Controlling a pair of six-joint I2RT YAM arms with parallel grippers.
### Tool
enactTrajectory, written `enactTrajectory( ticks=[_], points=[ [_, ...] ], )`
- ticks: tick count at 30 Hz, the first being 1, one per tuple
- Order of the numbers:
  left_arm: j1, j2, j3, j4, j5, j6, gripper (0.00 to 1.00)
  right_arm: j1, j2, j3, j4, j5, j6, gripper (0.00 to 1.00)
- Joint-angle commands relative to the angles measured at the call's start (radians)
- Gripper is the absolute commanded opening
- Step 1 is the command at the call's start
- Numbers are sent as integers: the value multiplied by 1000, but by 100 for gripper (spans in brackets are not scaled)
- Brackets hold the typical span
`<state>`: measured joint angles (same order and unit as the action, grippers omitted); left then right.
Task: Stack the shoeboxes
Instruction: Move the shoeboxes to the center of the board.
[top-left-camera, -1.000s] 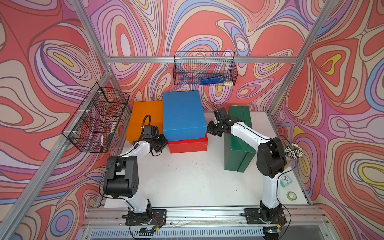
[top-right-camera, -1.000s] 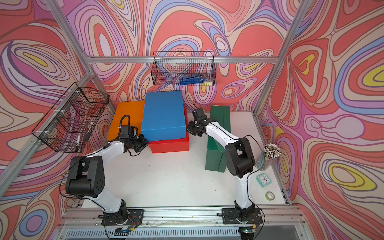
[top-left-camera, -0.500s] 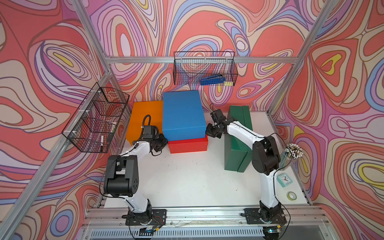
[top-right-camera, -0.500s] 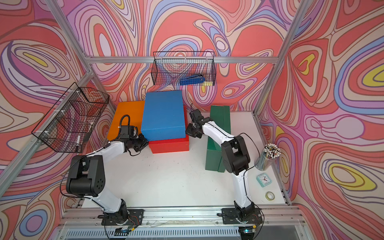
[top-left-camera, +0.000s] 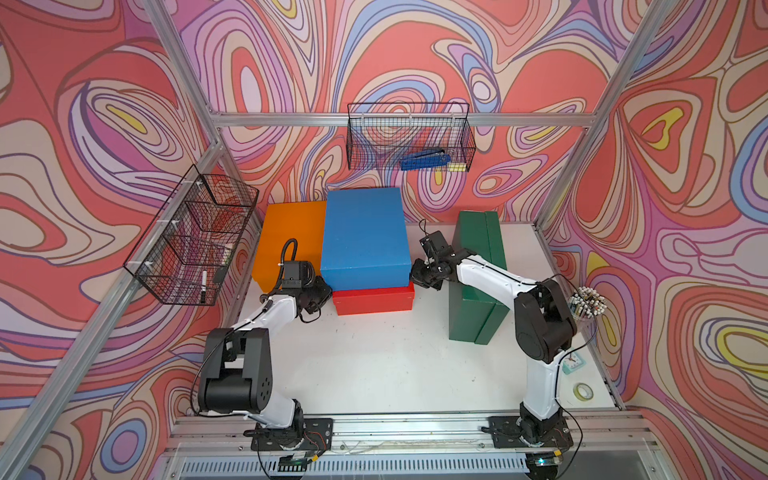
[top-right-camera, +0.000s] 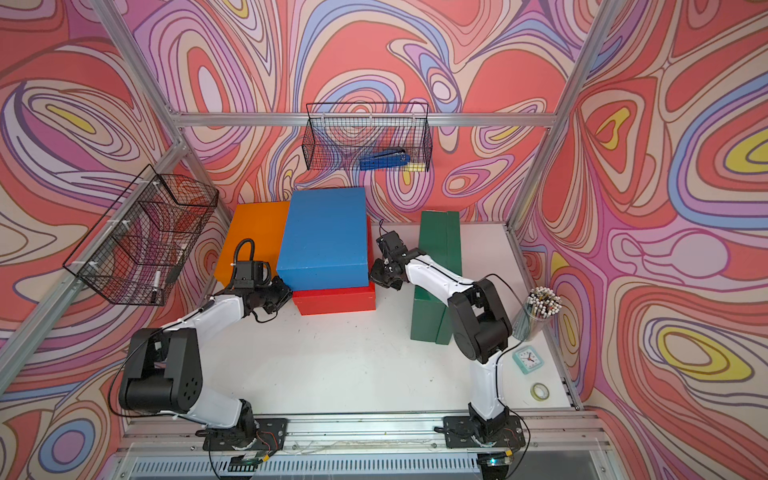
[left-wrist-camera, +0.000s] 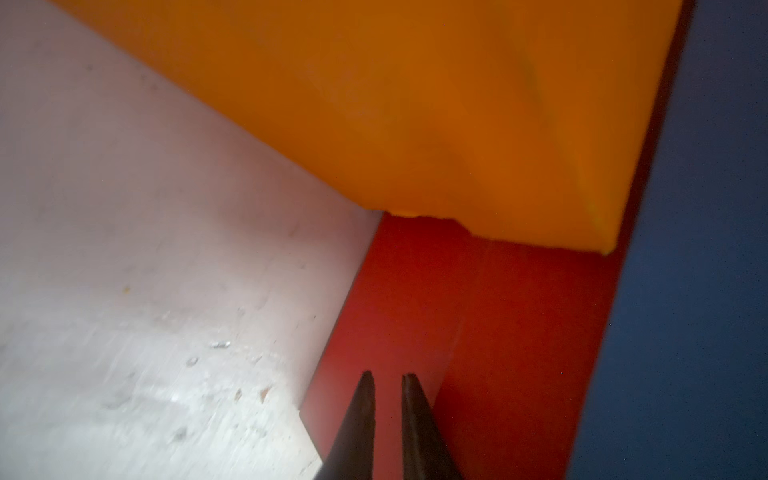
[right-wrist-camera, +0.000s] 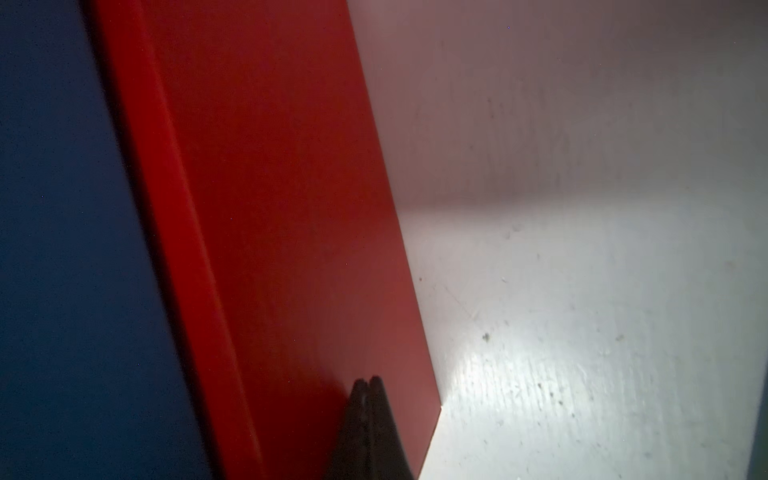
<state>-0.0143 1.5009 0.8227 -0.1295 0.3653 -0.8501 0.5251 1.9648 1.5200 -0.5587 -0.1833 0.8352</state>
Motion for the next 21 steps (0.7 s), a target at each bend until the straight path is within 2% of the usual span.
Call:
enactTrajectory(
  ticks=[1,11,18,21],
  points=[
    [-48,-62,-51,-20,77,-6,16,99,-64,-37,102,-120,40,0],
    [-48,-264,-134,-167,22,35,17,195,-233,-188,91,-39,82,0],
    [-48,-366,-194,-243,2,49,17,213,-315,-293,88,-7,104,0],
    [-48,-412,-223,-272,-10,52,20,214,-331,-322,86,6,107,0]
  ],
)
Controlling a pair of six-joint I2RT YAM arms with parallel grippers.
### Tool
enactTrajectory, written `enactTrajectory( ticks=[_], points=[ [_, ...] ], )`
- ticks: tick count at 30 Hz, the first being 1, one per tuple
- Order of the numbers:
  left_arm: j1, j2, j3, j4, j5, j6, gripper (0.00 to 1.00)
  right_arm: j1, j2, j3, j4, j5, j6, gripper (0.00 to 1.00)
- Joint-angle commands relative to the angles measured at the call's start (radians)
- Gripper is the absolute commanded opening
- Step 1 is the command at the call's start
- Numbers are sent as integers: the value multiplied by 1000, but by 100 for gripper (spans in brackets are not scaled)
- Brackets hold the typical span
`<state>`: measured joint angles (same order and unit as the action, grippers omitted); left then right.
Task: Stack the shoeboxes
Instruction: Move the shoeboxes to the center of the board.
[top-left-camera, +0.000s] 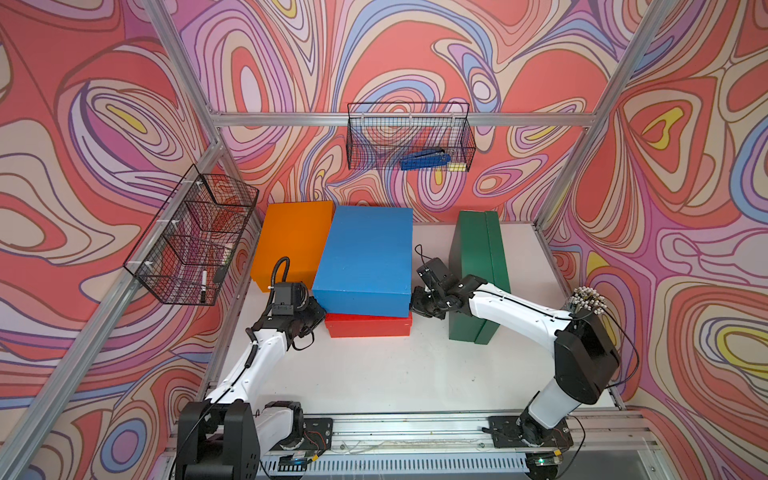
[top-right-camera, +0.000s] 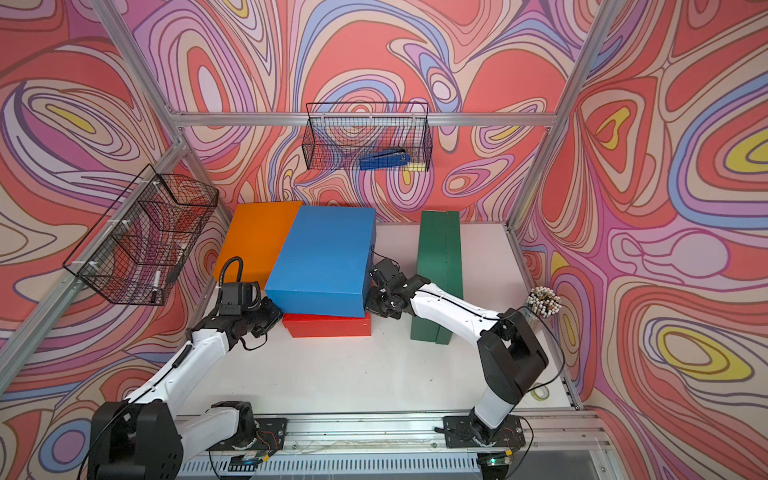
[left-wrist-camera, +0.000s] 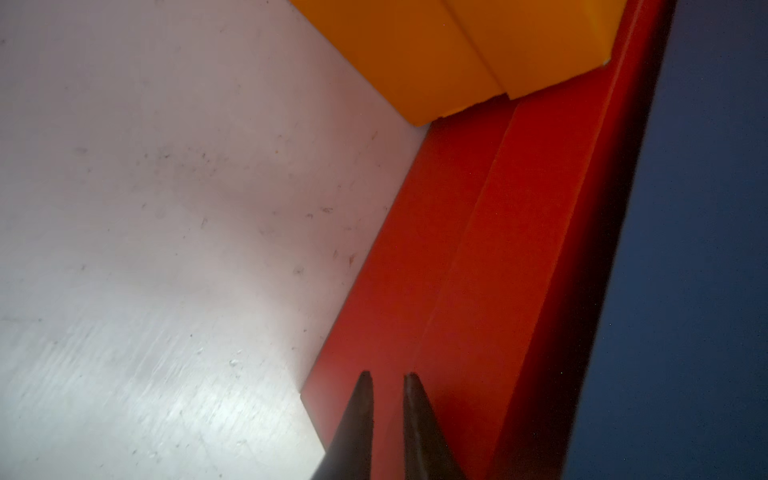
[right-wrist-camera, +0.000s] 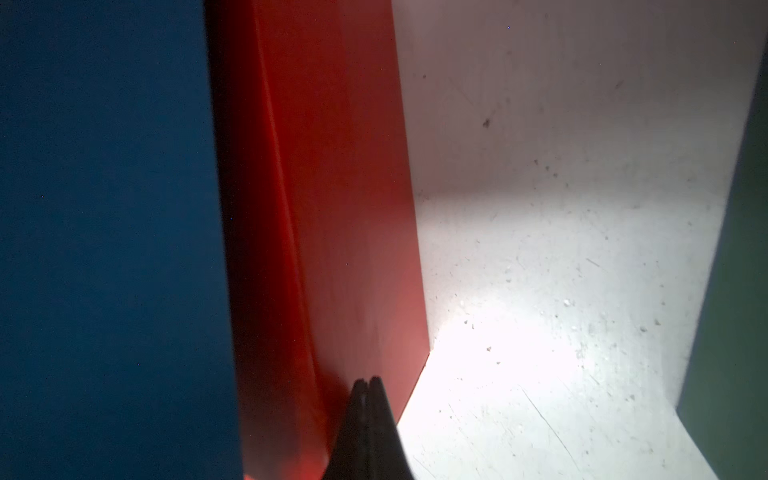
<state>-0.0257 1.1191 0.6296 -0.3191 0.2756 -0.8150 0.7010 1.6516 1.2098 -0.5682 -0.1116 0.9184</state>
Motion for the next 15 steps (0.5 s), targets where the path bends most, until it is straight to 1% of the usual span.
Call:
enactTrajectory(
  ticks=[1,3,5,7,11,14,15],
  points=[
    [-37,-44,-37,-96,76,19,25,38,-17,-15,94,-59,21,0],
    [-37,-72,-45,-118,66,23,44,38,-11,-9,87,-49,11,0],
    [-36,-97,-42,-152,41,28,55,37,8,15,66,-28,-12,0],
    [-36,-120,-29,-194,1,36,62,35,28,50,39,-13,-31,0],
    [-36,-168,9,-299,-113,43,64,32,33,86,9,23,-45,0],
    [-36,-187,44,-367,-175,49,64,31,24,123,-41,72,-63,0],
    [-36,-193,57,-386,-187,51,63,31,18,132,-56,86,-68,0]
  ],
)
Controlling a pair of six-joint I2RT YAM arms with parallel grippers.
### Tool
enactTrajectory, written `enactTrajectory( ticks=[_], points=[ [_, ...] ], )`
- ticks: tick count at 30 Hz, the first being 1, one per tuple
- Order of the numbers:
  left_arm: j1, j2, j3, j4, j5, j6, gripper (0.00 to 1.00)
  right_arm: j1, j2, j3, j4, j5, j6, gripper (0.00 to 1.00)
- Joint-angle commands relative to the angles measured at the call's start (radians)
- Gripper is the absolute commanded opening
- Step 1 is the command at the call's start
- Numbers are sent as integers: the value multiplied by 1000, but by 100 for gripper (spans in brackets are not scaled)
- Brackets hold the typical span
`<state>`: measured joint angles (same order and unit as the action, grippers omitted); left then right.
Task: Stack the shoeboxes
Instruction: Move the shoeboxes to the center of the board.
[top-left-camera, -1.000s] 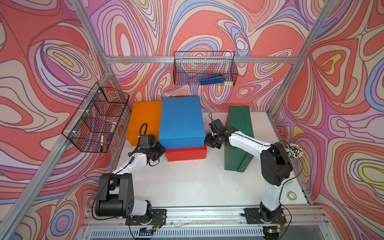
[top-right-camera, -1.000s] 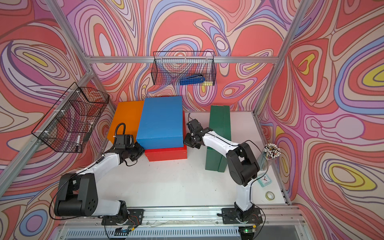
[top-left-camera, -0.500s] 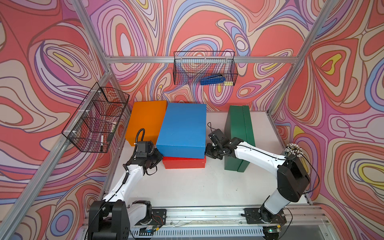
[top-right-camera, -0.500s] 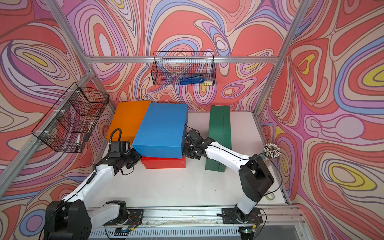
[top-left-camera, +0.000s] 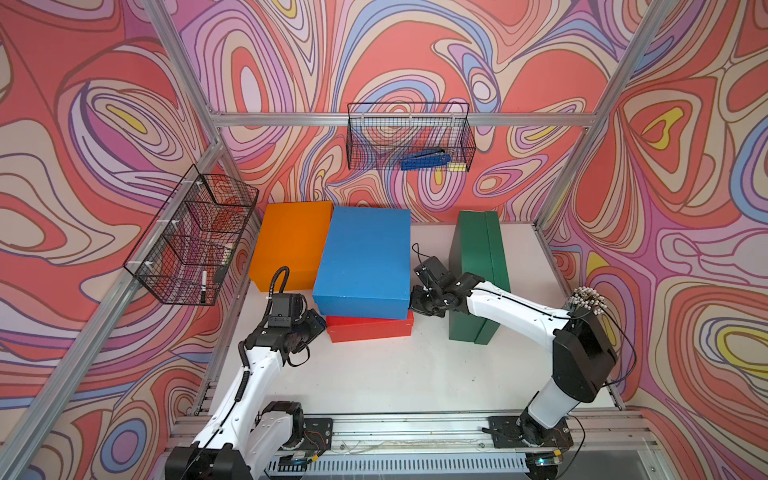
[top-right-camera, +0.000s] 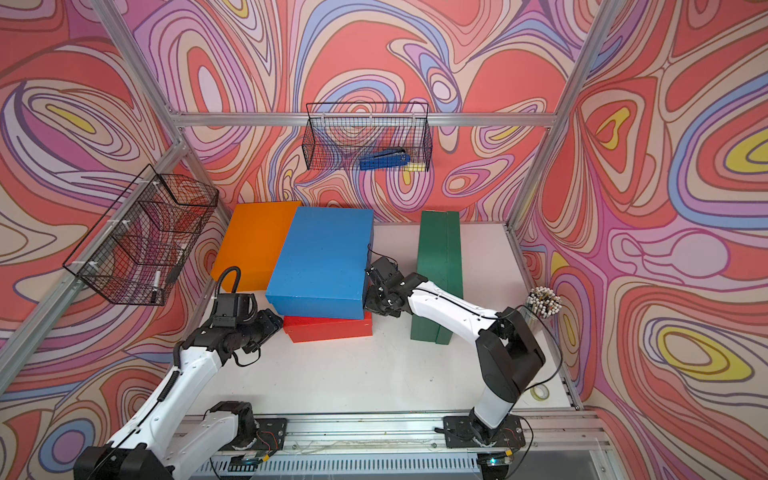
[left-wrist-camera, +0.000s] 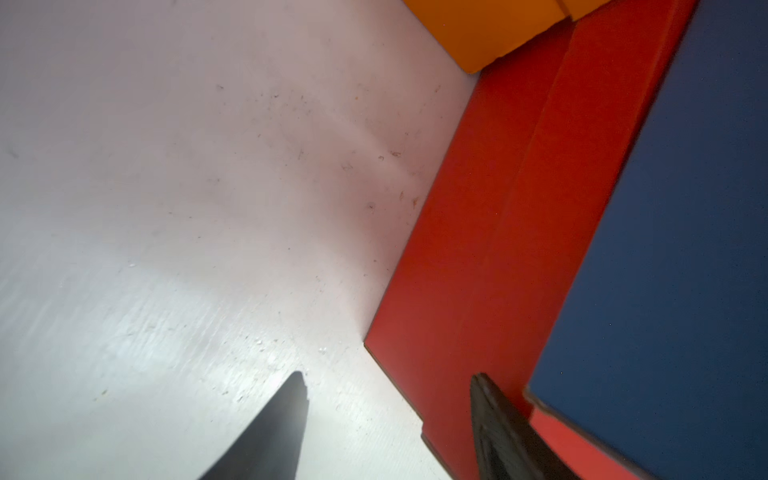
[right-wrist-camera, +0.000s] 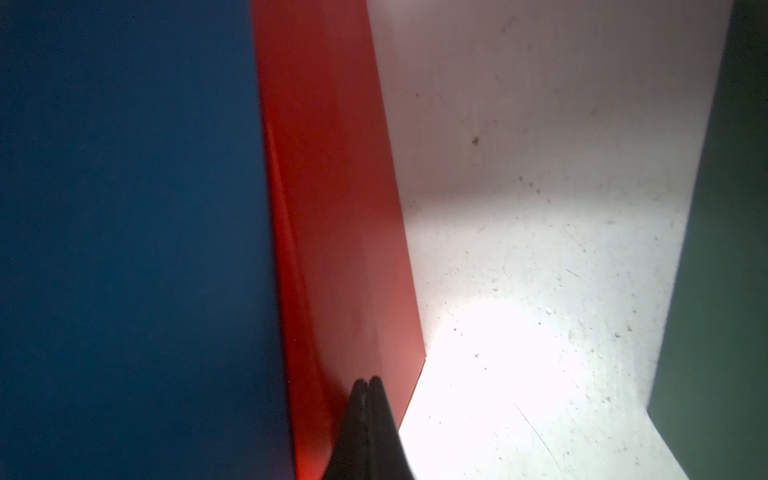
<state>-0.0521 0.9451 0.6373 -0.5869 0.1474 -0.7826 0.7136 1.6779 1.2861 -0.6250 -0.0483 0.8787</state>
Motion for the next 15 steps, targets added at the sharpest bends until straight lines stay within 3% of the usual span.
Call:
enactTrajectory(
  ticks=[1,4,6,12,14,15],
  points=[
    [-9,-29,65,-144,-72,17,55,19,-18,62,-11,38,-33,0],
    [-9,-77,121,-227,-96,17,28,18,-56,73,-49,79,-46,0],
    [-9,-116,169,-300,-131,20,19,19,-77,87,-90,107,-61,0],
    [-9,-214,345,-451,-212,29,10,19,-167,102,-176,156,-87,0],
    [-9,-214,430,-471,-191,37,12,18,-208,102,-188,158,-91,0],
    [-9,-206,476,-471,-171,46,19,18,-229,107,-200,158,-95,0]
  ],
)
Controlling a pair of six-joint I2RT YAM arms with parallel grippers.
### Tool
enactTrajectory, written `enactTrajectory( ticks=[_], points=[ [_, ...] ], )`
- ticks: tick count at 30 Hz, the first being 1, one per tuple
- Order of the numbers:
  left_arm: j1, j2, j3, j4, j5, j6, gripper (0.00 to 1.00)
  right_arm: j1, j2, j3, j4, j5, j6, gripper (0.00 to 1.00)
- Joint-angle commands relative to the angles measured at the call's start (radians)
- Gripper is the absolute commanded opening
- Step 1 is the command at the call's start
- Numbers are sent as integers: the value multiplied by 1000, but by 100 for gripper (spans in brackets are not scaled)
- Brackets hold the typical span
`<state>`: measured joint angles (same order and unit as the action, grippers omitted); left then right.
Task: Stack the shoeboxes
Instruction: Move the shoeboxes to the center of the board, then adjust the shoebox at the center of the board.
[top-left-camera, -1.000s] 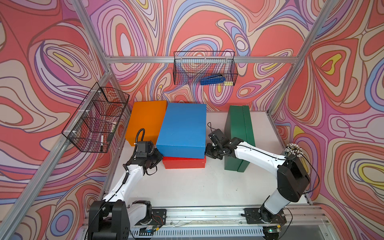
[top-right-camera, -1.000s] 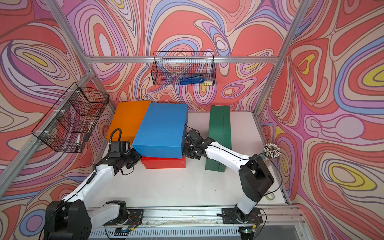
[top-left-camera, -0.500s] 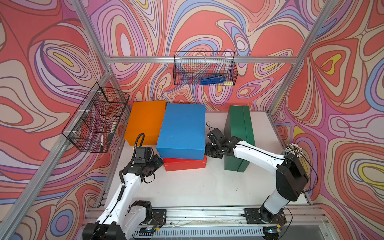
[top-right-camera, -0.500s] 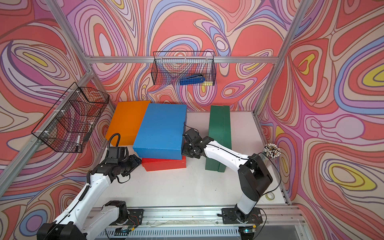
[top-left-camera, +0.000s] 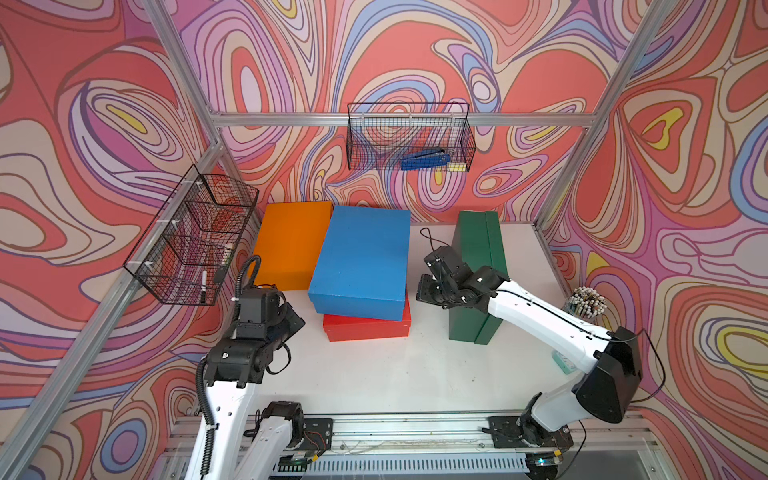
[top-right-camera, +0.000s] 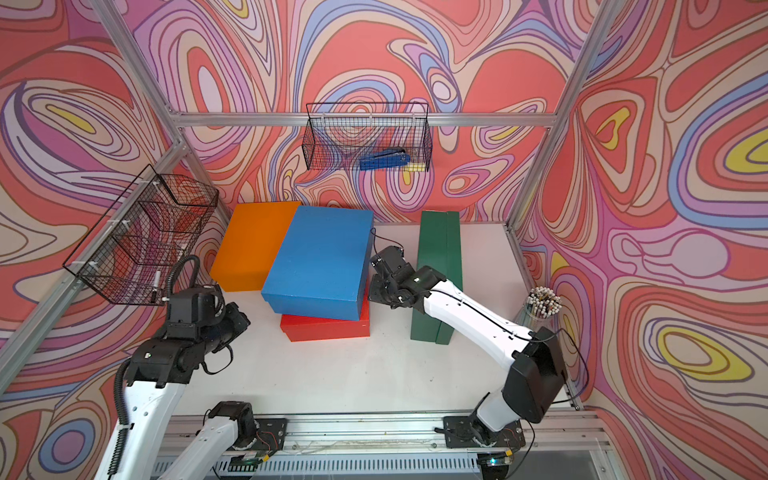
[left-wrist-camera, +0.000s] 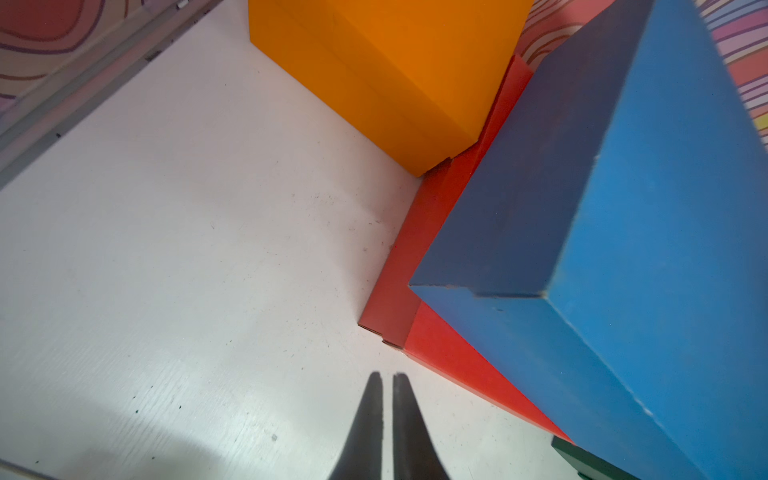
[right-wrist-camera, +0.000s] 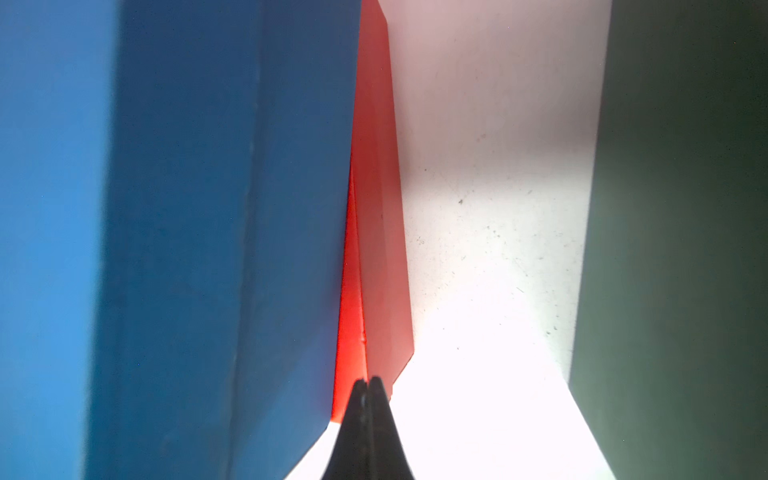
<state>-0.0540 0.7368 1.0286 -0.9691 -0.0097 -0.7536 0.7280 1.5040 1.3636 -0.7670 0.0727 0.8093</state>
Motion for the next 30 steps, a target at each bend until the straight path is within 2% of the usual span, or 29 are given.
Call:
enactTrajectory(
  ticks=[1,5,7,9,11,15,18,21,24,28,30],
  points=[
    [-7,21,140,-96,4,25,27,5,-77,39,-71,41,-33,0],
    [-20,126,353,-111,83,49,54,4,-131,124,-161,81,-74,0],
    [-65,185,441,-90,93,52,64,4,-145,174,-220,136,-99,0],
    [-162,238,513,-72,38,52,73,4,-155,213,-274,202,-118,0],
    [-311,307,592,-66,-63,59,78,-3,-166,240,-321,244,-132,5],
    [-608,526,815,-85,-209,116,85,-56,-212,259,-372,271,-159,20],
    [-717,711,986,-114,-205,147,89,-144,-261,239,-378,248,-184,31],
    [-781,840,1096,-101,-176,163,93,-263,-304,191,-357,198,-227,34],
    [-829,958,1200,-97,-146,169,100,-376,-323,138,-334,151,-270,31],
    [-876,1121,1352,-143,-116,169,100,-495,-326,92,-300,82,-320,26],
    [-887,1189,1406,-160,-91,161,100,-565,-322,82,-270,19,-354,31]
  ],
)
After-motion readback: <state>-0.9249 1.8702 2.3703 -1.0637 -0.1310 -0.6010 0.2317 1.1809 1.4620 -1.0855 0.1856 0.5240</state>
